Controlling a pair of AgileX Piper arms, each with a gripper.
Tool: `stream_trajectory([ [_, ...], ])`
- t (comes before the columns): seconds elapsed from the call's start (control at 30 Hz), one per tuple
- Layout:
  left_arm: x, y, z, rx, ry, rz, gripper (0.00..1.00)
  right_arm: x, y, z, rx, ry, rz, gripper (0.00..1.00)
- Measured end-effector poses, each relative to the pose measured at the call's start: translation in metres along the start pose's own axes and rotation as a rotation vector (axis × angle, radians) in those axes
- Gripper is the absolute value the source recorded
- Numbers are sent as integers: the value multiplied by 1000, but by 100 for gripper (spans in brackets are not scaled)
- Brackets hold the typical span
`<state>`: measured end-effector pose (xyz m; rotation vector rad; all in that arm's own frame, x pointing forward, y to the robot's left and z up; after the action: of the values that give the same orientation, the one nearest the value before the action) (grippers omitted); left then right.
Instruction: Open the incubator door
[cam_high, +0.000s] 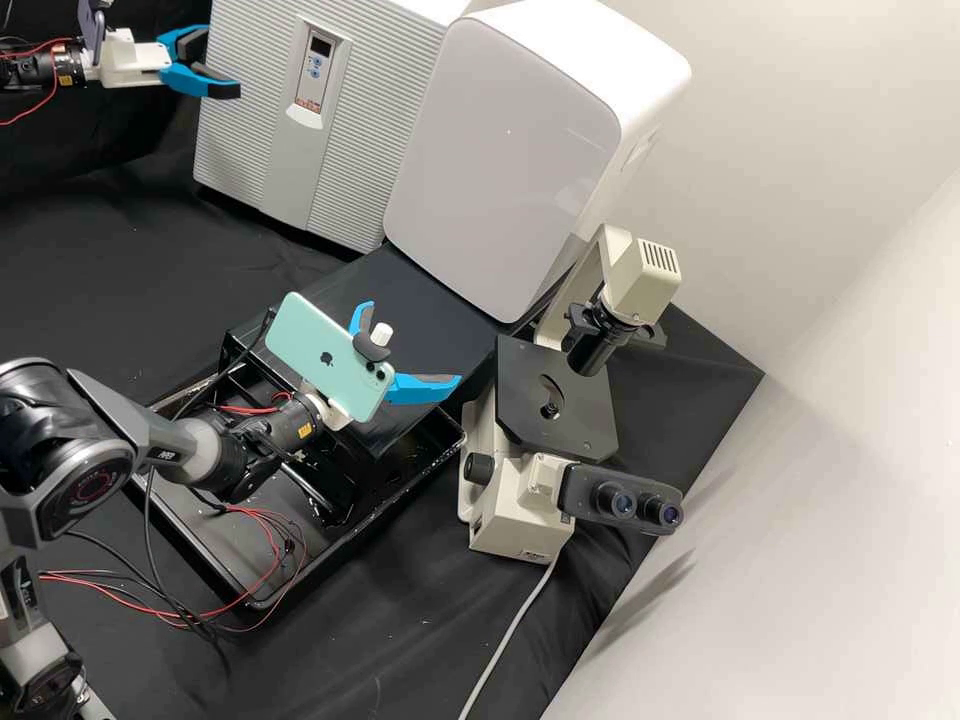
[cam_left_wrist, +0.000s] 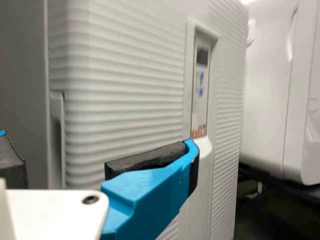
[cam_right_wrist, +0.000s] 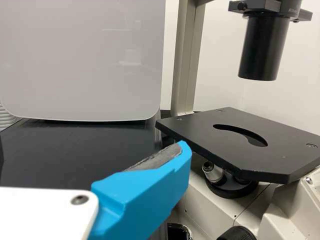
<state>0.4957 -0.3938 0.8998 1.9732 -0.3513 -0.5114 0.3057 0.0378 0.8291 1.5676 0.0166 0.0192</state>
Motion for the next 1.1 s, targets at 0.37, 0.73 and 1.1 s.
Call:
stream_trajectory([
  [0.37, 9, -9, 8, -16, -24, -9, 100, 0, 0, 0, 0, 0, 0, 100],
  [0.73, 14, -11, 12, -49, -25, 10, 100, 0, 0, 0, 0, 0, 0, 100],
  [1.1, 0, -17, 31, -117, 6, -8, 100, 0, 0, 0, 0, 0, 0, 100],
])
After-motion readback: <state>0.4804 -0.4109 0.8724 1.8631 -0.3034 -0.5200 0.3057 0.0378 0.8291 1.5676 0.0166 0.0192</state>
